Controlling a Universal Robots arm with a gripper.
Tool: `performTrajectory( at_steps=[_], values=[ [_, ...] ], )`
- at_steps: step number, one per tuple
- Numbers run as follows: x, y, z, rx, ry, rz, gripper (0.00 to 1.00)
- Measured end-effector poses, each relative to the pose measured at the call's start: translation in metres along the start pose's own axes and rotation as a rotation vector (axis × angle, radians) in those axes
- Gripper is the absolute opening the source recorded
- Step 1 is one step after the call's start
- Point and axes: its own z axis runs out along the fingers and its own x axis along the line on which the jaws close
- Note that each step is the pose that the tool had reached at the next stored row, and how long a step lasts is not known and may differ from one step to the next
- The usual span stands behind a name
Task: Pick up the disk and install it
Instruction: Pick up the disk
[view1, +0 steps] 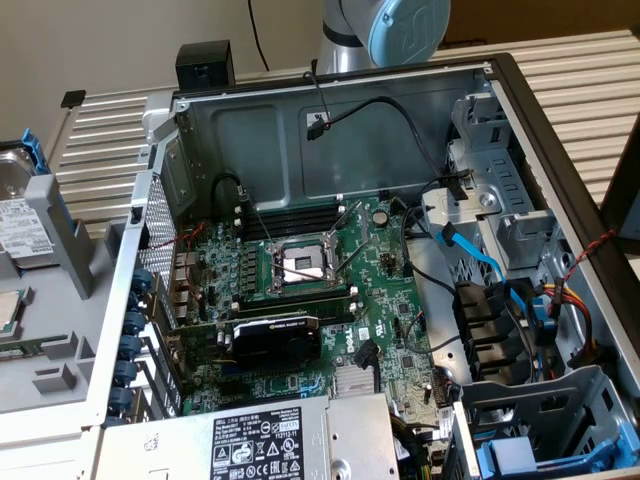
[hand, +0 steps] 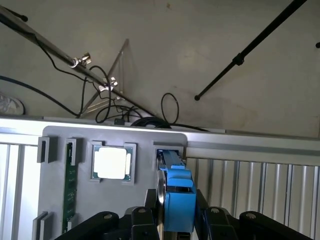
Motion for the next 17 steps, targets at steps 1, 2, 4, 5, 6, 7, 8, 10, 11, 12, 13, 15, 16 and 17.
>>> performTrajectory(
  at_steps=[1, 2, 4, 5, 6, 7, 8, 10, 11, 12, 13, 15, 16, 17],
  values=[
    [0.0007, 0.0002, 0.0001, 0.0004, -0.0017, 0.0, 0.4],
    [0.001, 0.0002, 0.0001, 0.0006, -0.0033, 0.0, 0.4],
    [0.0011, 0.0003, 0.0, 0.0012, -0.0046, 0.0, 0.4],
    [0.0013, 0.0003, 0.0, 0.0017, -0.0054, 0.0, 0.4],
    [0.0015, 0.0003, 0.0, 0.0022, -0.0062, 0.0, 0.4],
    [0.0017, 0.0003, 0.0, 0.0027, -0.0075, 0.0, 0.4],
    [0.002, 0.0003, 0.0001, 0.0032, -0.009, 0.0, 0.4],
    [0.0022, 0.0003, 0.0, 0.0039, -0.0117, 0.0, 0.4],
    [0.0023, 0.0003, 0.0, 0.0041, -0.0126, 0.0, 0.4],
    [0.0024, 0.0003, 0.0001, 0.0042, -0.013, 0.0, 0.4],
    [0.0025, 0.0004, 0.0001, 0.0042, -0.0133, 0.0, 0.4],
    [0.0026, 0.0004, 0.0, 0.004, -0.0131, 0.0, 0.4],
    [0.0026, 0.0004, 0.0, 0.0042, -0.0134, 0.0, 0.38],
    [0.0026, 0.0004, 0.0, 0.0041, -0.0134, 0.0, 0.37]
  ],
)
